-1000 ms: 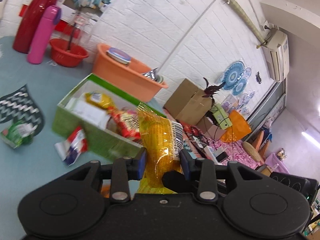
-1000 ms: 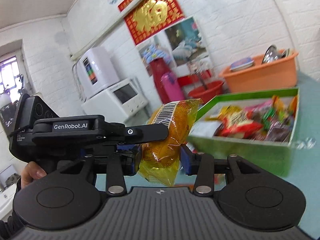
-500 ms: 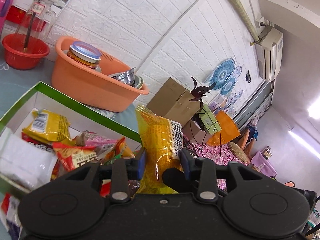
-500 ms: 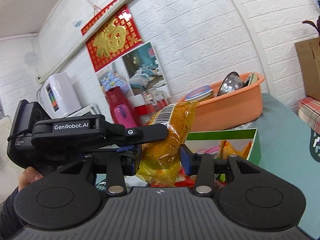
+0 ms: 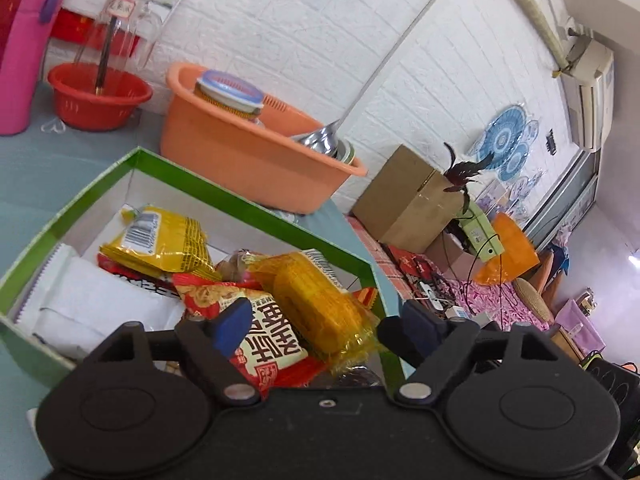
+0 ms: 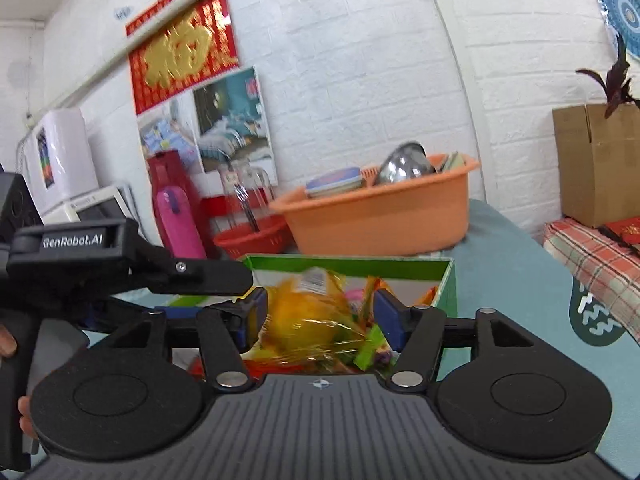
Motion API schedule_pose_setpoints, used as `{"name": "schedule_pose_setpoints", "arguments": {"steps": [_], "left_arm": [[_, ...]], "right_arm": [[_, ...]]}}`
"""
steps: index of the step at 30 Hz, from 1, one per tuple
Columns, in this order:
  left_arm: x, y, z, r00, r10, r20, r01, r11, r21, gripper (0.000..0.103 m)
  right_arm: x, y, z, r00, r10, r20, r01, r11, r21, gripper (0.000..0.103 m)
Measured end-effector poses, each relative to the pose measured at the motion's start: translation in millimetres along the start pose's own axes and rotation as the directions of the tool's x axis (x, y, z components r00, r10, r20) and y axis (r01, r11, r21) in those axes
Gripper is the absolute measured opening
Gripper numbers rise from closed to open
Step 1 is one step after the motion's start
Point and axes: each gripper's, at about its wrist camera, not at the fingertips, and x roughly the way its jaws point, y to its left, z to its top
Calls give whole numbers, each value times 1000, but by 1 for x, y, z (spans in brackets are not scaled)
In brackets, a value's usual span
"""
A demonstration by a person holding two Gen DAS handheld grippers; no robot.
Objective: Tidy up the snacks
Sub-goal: 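Move both grippers over the orange-wrapped candy on the table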
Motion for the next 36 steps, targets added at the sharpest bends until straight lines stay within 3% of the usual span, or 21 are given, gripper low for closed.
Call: {"name": "schedule_pose_setpoints", "arguments": {"steps": [4,8,17,23,34,36], "left_arm": [[-40,-14,-2,997,3,71,-3,1000,8,103],[-79,-26,-16,996,5,91,-6,1000,16,103],[-134,-4,-75,994,71,79,-65,995,-73,103],[-129,19,-103,992,123,0,-121,983,-141,103],[-111,37,-110,995,54,-78,-69,979,-194,103],[-107,38,-110,995,52,-88,-68,979,-193,98]], "right_arm": [[-29,18,4,998,26,51,-26,1000,-4,103],[-56,36,-3,996,77,52,-77,997,0,103],[-89,63,-36,990,132,-47,-131,991,28,103],[-95,61,-60,983,123,-135,-112,990,86,103],[-66,106,-85,917,248,-314,-257,966,15,103],[-55,113,-85,906,253,-338,-272,962,-9,103]]}}
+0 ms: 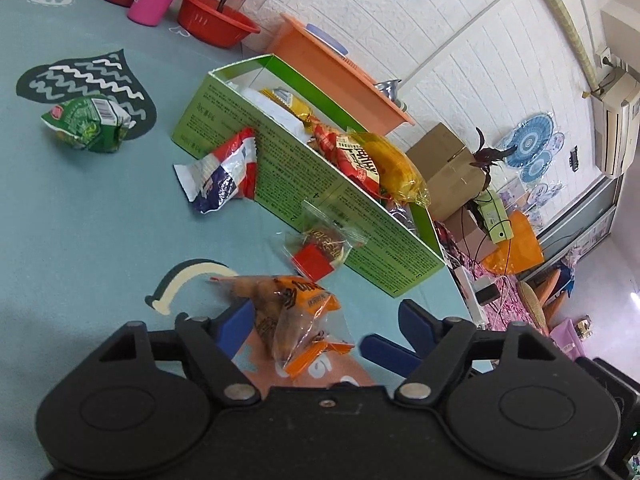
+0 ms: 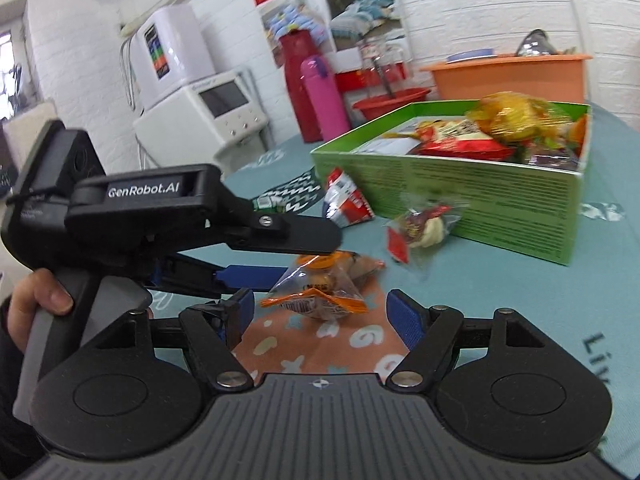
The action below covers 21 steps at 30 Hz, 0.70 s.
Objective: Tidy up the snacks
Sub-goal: 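Move both grippers over the orange-wrapped candy on the table, then close the right gripper on the orange candy while the left gripper pinches it, then carry the orange candy into the green box and open both grippers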
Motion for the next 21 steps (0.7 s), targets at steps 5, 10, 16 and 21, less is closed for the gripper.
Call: {"name": "schedule_pose_setpoints", "arguments": {"steps": [5,10,16,21], "left_arm": [[14,7,1,999,15,-41,-15,1000,4,56],[18,9,0,999,30,-39,-29,999,17,31],[5,-1,-2,1000,8,-15,-8,999,33,31],[-11,-23,10,999,-11,39,7,995,95,31]], "right_arm": [[19,1,6,999,-18,-35,17,999,-40,103],[23,2,3,998,-19,-66,16,999,-51,45],[6,6,3,1000,-16,-20,15,998,-60,35],[-7,16,15,998,-24,58,30,993,-112,32]]}}
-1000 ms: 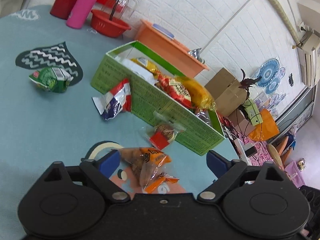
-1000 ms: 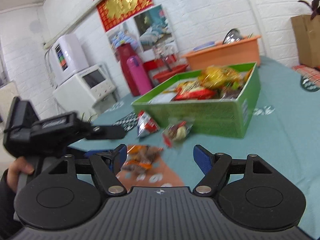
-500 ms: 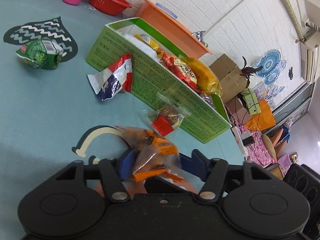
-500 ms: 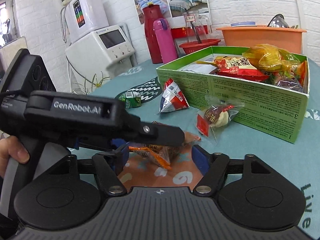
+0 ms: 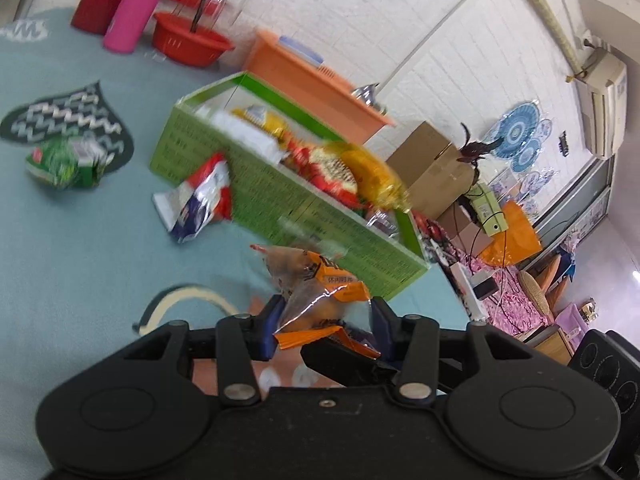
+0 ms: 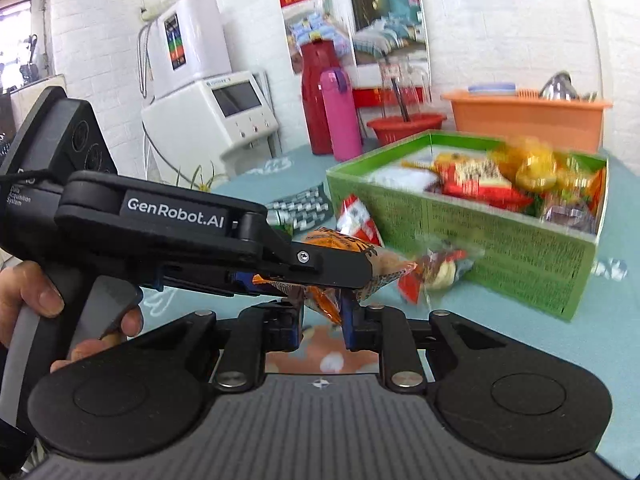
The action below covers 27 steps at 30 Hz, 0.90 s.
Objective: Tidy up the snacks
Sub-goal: 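Carry the orange candy into the green box and open both grippers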
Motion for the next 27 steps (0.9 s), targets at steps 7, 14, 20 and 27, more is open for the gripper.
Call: {"name": "schedule_pose_setpoints", "arguments": {"steps": [7,14,20,27], "left_arm": [[-4,-20,34,998,-21,61,16,997,79,31],[19,-20,72,993,-43,106,31,993,112,32],[43,-6,103,989,-62,135,46,992,116,33],[82,28,122,994,7,111,-17,996,85,59]], "right_arm": [[-2,-6,32,995,-10,99,14,999,-40,31],[19,-23,61,986,-41,165,48,998,-40,31],[48,-44,82,978,-54,200,62,998,-34,31],[97,-67,87,983,-86,164,89,996,-9,46]]}}
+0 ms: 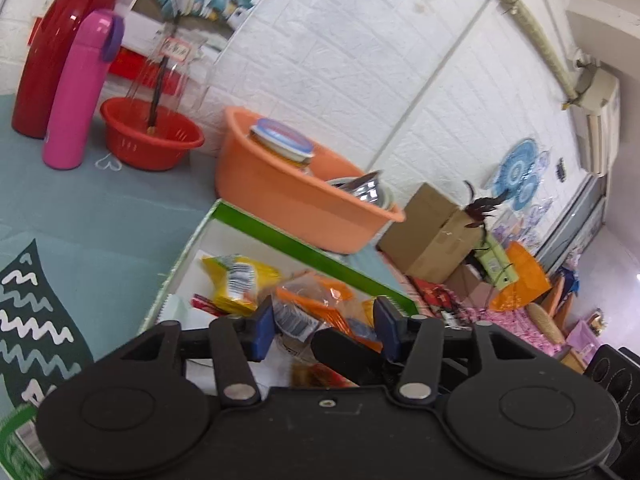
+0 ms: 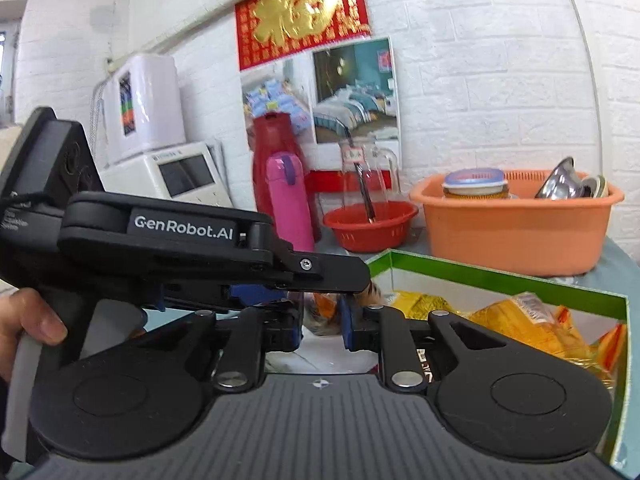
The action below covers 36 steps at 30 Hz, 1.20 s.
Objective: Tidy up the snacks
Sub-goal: 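Carry the orange candy into the green box and open both grippers, then move both grippers over the green snack pack on the table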
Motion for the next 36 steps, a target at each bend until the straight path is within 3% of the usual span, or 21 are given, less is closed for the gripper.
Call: {"name": "schedule_pose_setpoints", "arguments": {"steps": [1,2,4,6,11,17,24,30,36], "left_arm": [[5,5,-1,999,36,-7,-36,999,-3,85],[7,9,-2,998,69,-13,-69,998,-5,103],[4,16,-6,996,85,-9,-85,996,-10,103],[-4,19,-8,997,79,1,-79,997,-18,103],[-32,11,-8,997,72,33,-71,997,-17,103],[-87,-3,-19,993,83,86,-83,997,-5,103],[-137,19,-45,979,183,86,-178,982,-63,103],[-137,60,-55,944,321,73,-310,941,-134,103],[-106,86,-43,936,345,68,-334,933,-135,103]], "right_arm": [[7,-1,-4,1000,-14,-17,14,1000,-6,52],[11,0,-7,999,-33,-36,33,999,-14,55],[12,2,-13,997,-58,-49,56,997,-48,63],[6,4,-17,998,-60,-35,58,995,-75,96],[-17,12,-13,998,-69,-1,69,993,-97,103],[-64,27,-7,997,-58,41,61,995,-85,103],[-99,40,-22,999,-43,-3,43,999,-28,103],[-104,49,-43,998,-17,-62,19,999,27,103],[-107,50,-54,994,-18,-103,25,997,74,103]]}}
